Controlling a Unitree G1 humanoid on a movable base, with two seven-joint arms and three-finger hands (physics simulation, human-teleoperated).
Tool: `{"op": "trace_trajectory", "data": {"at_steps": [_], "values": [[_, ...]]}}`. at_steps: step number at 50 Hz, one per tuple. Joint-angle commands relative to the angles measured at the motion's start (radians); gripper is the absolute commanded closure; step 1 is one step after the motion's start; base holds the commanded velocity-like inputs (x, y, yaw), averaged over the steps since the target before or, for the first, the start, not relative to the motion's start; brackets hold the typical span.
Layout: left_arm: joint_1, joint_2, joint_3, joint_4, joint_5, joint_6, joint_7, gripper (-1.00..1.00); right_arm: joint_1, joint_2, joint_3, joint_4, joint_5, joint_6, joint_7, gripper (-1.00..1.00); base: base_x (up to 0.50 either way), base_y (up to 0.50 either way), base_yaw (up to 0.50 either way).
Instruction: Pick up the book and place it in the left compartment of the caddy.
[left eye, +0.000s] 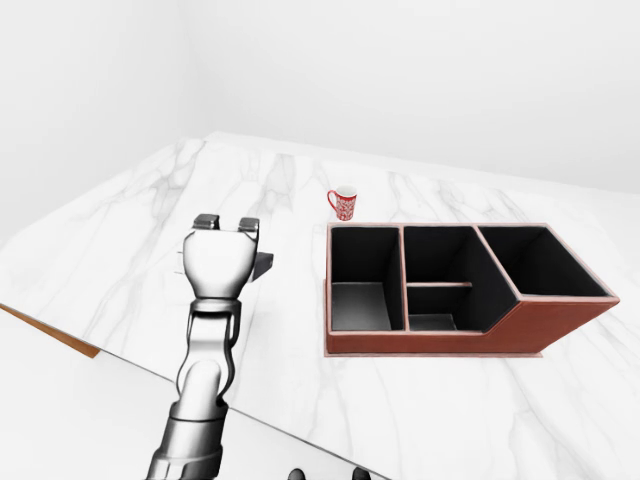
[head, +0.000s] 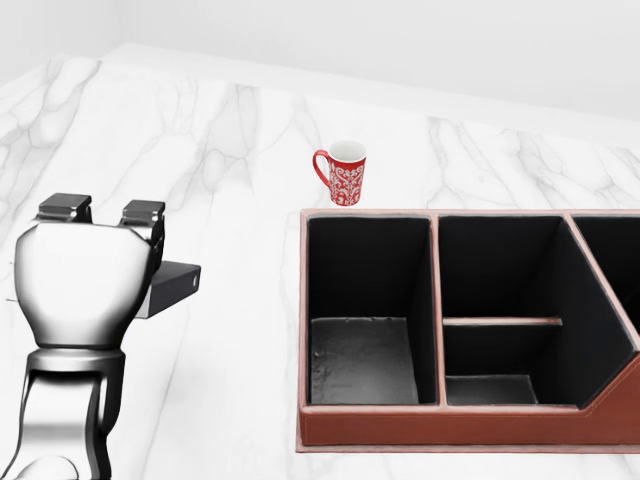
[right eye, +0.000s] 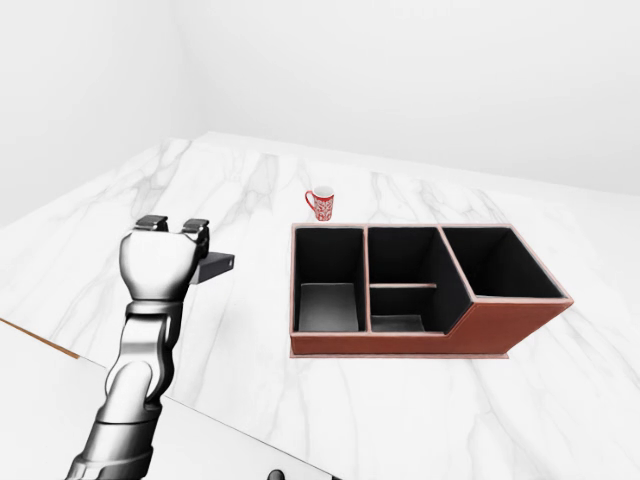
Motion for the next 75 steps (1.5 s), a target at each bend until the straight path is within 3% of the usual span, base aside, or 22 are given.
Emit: {"op": "trace_trajectory", "data": {"at_steps": [1,9,15,29,35,37,40,42,47,49,53,60,62,75], "values": [[0.026,-0.063,-0.029,-0.221,0.111,0.000,-0.077,1.00,-0.001,-0.001,0.004,0.002,-0.003,0.000,-0.002,-1.00,0.00,0.00,0.00],[0.034,-0.091,-0.054,-0.321,0.137,0.000,-0.145,1.00,-0.005,-0.001,0.011,0.011,-0.010,0.000,-0.001,-1.00,0.00,0.00,0.00],[0.031,-0.129,-0.093,-0.445,0.176,-0.001,-0.248,1.00,-0.004,-0.001,0.012,0.014,-0.012,0.000,-0.003,-1.00,0.00,0.00,0.00],[0.037,-0.217,-0.210,-0.603,0.261,-0.084,-0.372,1.00,-0.004,0.000,0.013,0.011,-0.010,0.000,-0.006,-1.00,0.00,0.00,0.00],[0.055,-0.234,-0.238,-0.616,0.276,-0.093,-0.374,1.00,-0.004,-0.001,0.014,0.014,-0.009,0.000,-0.006,-1.00,0.00,0.00,0.00],[0.086,-0.251,-0.299,-0.642,0.310,-0.105,-0.377,1.00,0.000,-0.001,0.009,0.006,-0.003,0.000,-0.007,-1.00,0.00,0.00,0.00],[0.091,-0.259,-0.315,-0.646,0.320,-0.109,-0.376,1.00,-0.001,-0.001,0.008,0.005,-0.003,0.000,-0.007,-1.00,0.00,0.00,0.00],[0.085,-0.256,-0.340,-0.643,0.332,-0.106,-0.383,1.00,-0.003,0.000,0.010,0.007,-0.006,0.000,-0.005,-1.00,0.00,0.00,0.00],[0.076,-0.214,-0.405,-0.636,0.333,-0.053,-0.394,1.00,-0.003,0.000,0.011,0.009,-0.007,0.000,-0.003,-1.00,0.00,0.00,0.00],[0.076,-0.176,-0.440,-0.637,0.333,-0.028,-0.394,1.00,0.000,-0.001,0.005,0.003,-0.001,0.000,-0.004,-1.00,0.00,0.00,0.00],[0.081,-0.151,-0.487,-0.650,0.333,-0.008,-0.406,1.00,0.000,0.000,0.005,0.001,0.000,0.000,-0.002,-1.00,0.00,0.00,0.00],[0.079,-0.113,-0.539,-0.655,0.333,0.000,-0.405,1.00,0.000,0.003,0.006,0.004,-0.003,0.000,0.003,-1.00,0.00,0.00,0.00],[0.087,-0.089,-0.583,-0.669,0.333,0.000,-0.402,1.00,0.001,0.000,0.003,-0.002,0.001,0.000,-0.002,-1.00,0.00,0.00,0.00],[0.072,-0.033,-0.661,-0.678,0.333,0.000,-0.398,1.00,-0.001,0.003,0.004,-0.002,-0.005,0.000,0.003,-1.00,0.00,0.00,0.00]]}}
